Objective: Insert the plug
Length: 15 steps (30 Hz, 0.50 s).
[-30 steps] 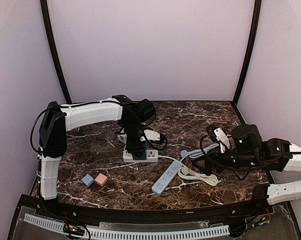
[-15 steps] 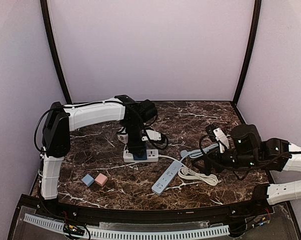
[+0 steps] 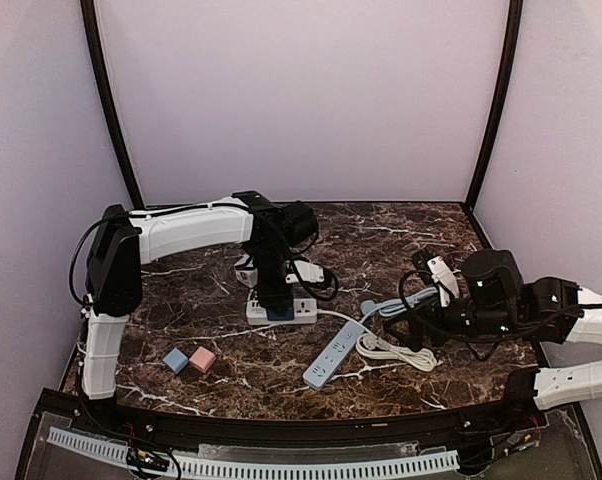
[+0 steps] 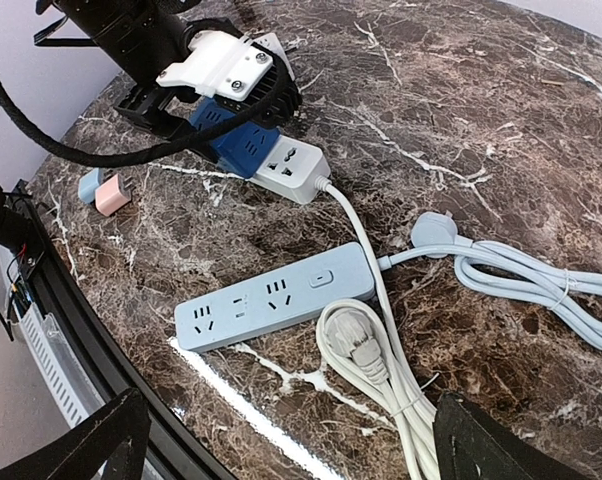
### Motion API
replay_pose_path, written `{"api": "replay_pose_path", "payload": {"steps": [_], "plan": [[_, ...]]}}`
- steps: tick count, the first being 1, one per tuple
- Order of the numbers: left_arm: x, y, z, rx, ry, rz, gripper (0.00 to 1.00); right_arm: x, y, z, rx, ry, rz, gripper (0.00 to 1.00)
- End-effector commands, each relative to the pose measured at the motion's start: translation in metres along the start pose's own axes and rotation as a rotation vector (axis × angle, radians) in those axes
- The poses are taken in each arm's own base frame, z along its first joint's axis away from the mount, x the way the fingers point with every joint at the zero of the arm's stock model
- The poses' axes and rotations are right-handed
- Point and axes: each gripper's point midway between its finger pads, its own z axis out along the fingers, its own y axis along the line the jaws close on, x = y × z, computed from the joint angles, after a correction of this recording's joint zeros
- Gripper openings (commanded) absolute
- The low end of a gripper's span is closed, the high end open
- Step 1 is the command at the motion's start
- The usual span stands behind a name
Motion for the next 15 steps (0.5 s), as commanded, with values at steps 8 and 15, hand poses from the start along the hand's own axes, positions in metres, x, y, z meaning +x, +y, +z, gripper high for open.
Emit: {"api": "replay_pose_path", "payload": {"steps": [8, 15], "plan": [[0.04, -0.006, 0.055, -0.008, 0.217, 0.112, 0.01, 0.0, 0.002, -0.001, -0.018, -0.021, -0.014, 0.99], [0.042, -0.011, 0.074, 0.043, 0.229, 0.01, 0.01, -0.003, 0.003, -0.007, -0.027, -0.043, -0.013, 0.99]]}}
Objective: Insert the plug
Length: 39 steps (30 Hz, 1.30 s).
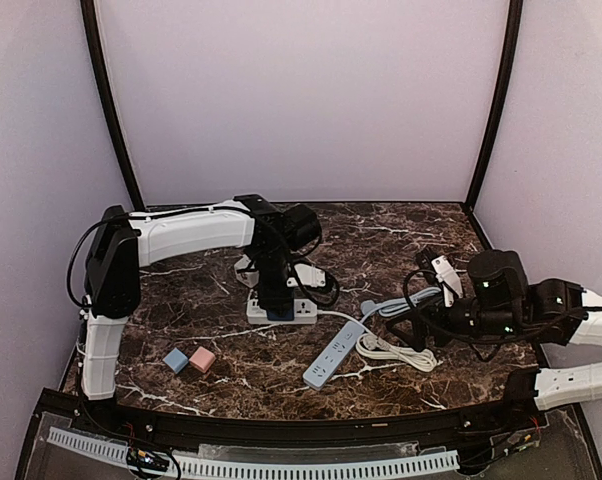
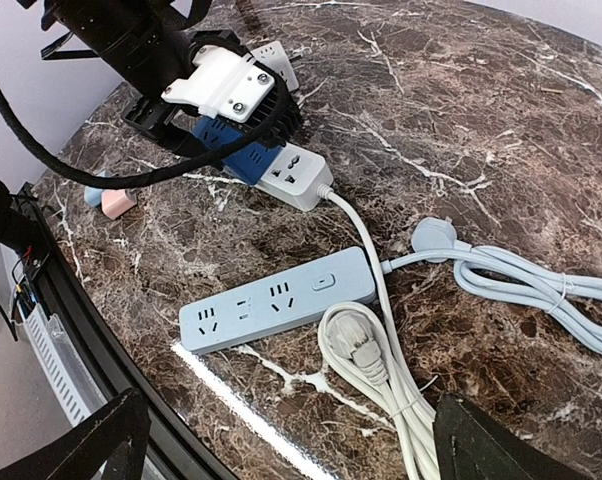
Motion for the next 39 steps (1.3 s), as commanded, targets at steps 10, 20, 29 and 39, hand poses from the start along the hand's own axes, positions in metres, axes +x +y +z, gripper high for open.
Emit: {"api": "replay_pose_path", "payload": {"steps": [10, 20, 29, 39], "plan": [[0.035, -0.023, 0.067, 0.184, 0.132, -0.065, 0.02, -0.004, 0.002, -0.007, -0.016, -0.036, -0.011, 0.99], [0.043, -0.015, 0.063, 0.095, 0.186, -0.077, 0.18, -0.003, 0.001, -0.005, -0.008, -0.031, -0.016, 0.99], [0.037, -0.007, 0.032, 0.059, 0.13, -0.085, 0.96, -0.007, 0.0, -0.007, 0.003, -0.039, -0.015, 0.99], [0.028, 0.012, -0.024, -0.035, 0.029, -0.115, 0.99, -0.012, -0.001, -0.009, 0.016, -0.051, 0.003, 0.99]]}}
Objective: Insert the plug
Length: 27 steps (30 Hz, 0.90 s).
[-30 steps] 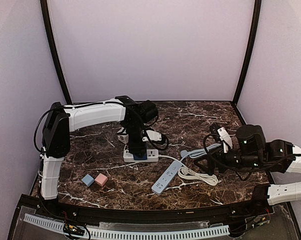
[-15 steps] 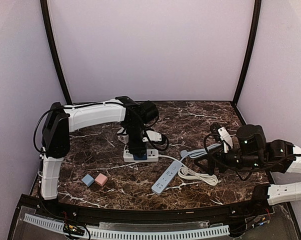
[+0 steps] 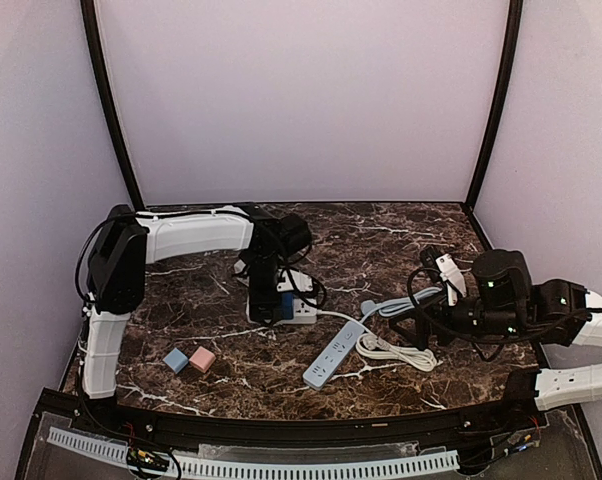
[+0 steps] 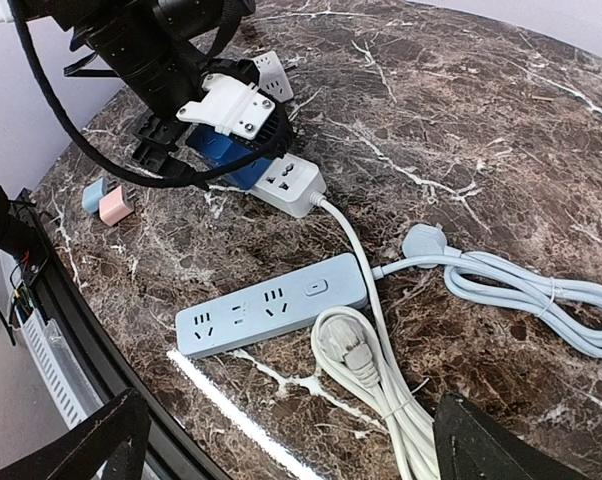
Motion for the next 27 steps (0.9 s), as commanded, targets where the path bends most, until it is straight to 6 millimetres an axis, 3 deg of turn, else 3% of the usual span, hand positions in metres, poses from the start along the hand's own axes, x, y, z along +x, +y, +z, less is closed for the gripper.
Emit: {"api": "replay_pose_path", "payload": {"steps": [1, 10, 14, 15, 16, 17, 18, 19, 20, 21, 22, 23, 24, 27], "plan": [[0.002, 0.011, -0.054, -0.07, -0.075, -0.043, 0.99, -0.009, 0.001, -0.003, 0.009, -0.025, 0.008, 0.98], [0.025, 0.006, -0.12, -0.152, -0.192, -0.133, 0.99, -0.013, -0.002, 0.009, 0.057, -0.01, -0.014, 0.99], [0.039, 0.0, -0.148, -0.191, -0.28, -0.234, 0.99, -0.019, 0.0, 0.015, 0.068, -0.011, -0.049, 0.99], [0.044, -0.005, -0.146, -0.182, -0.287, -0.271, 0.99, -0.021, 0.001, 0.017, 0.067, -0.014, -0.063, 0.99], [0.049, -0.007, -0.159, -0.192, -0.328, -0.317, 0.99, -0.023, 0.002, 0.019, 0.065, -0.02, -0.078, 0.99], [0.053, -0.012, -0.153, -0.188, -0.333, -0.339, 0.99, -0.024, 0.004, 0.021, 0.06, -0.023, -0.092, 0.99], [0.06, -0.015, -0.165, -0.2, -0.379, -0.38, 0.99, -0.026, 0.006, 0.023, 0.054, -0.029, -0.11, 0.99], [0.064, -0.02, -0.156, -0.197, -0.384, -0.401, 0.99, -0.028, 0.008, 0.025, 0.047, -0.034, -0.125, 0.99], [0.071, -0.022, -0.167, -0.218, -0.428, -0.449, 0.99, -0.03, 0.01, 0.027, 0.038, -0.038, -0.144, 0.99], [0.077, -0.025, -0.158, -0.22, -0.427, -0.474, 0.99, -0.032, 0.013, 0.029, 0.027, -0.042, -0.164, 0.99], [0.084, -0.023, -0.169, -0.253, -0.468, -0.535, 0.99, -0.033, 0.016, 0.032, 0.016, -0.041, -0.183, 0.99], [0.093, -0.026, -0.16, -0.259, -0.45, -0.566, 0.99, -0.034, 0.019, 0.034, 0.005, -0.04, -0.205, 0.99], [0.102, -0.024, -0.167, -0.293, -0.474, -0.642, 0.99, -0.034, 0.022, 0.037, -0.007, -0.036, -0.225, 0.99], [0.126, -0.027, -0.164, -0.324, -0.464, -0.8, 0.99, -0.034, 0.03, 0.048, -0.035, -0.018, -0.288, 0.99]]}}
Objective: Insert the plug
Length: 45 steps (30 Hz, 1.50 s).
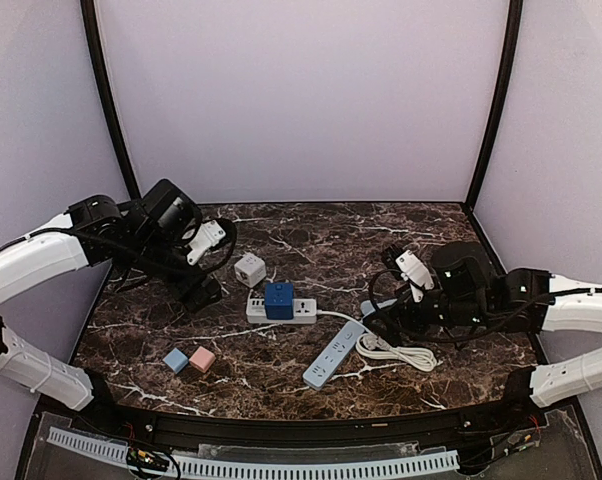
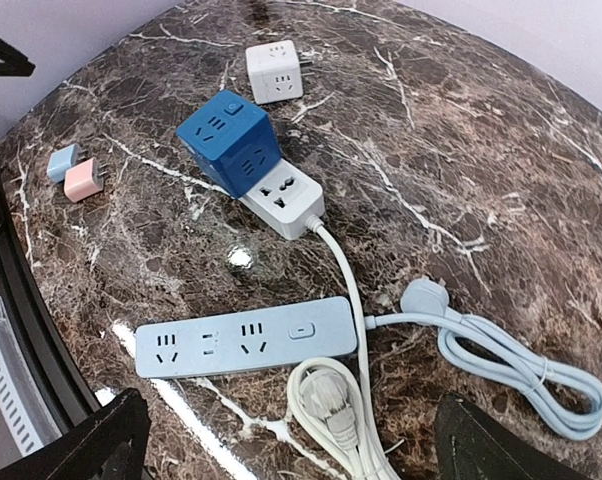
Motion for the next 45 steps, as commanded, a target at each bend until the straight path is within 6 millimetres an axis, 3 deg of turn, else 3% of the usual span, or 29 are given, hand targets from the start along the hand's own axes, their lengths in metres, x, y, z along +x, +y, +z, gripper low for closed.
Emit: {"api": "replay_pose_path", "payload": {"steps": [1, 9, 17, 26, 29, 36, 45], "plan": [[0.02, 0.022, -0.01, -0.127, -0.022, -0.316, 0.99, -0.027, 0.021, 0.006, -0.076, -0.065, -0.118, 0.99], [0.08, 0.011, 0.004, -0.159, 0.166, -0.541, 0.99, -0.039, 0.032, 0.026, -0.093, -0.053, -0.237, 0.99], [0.12, 0.005, -0.004, -0.162, 0.173, -0.673, 0.98, -0.042, 0.031, 0.033, -0.08, -0.059, -0.241, 0.99], [0.155, -0.024, 0.008, -0.081, 0.325, -0.724, 0.93, -0.04, 0.032, 0.031, -0.091, -0.049, -0.216, 0.99], [0.153, -0.031, 0.018, -0.044, 0.349, -0.696, 0.86, -0.039, 0.031, 0.03, -0.088, -0.048, -0.194, 0.99], [0.115, -0.05, 0.042, 0.087, 0.324, -0.672, 0.75, -0.035, 0.027, 0.02, -0.079, -0.042, -0.143, 0.99], [0.111, -0.065, 0.084, 0.114, 0.4, -0.589, 0.7, -0.025, 0.016, 0.006, -0.049, -0.058, -0.078, 0.99]]}}
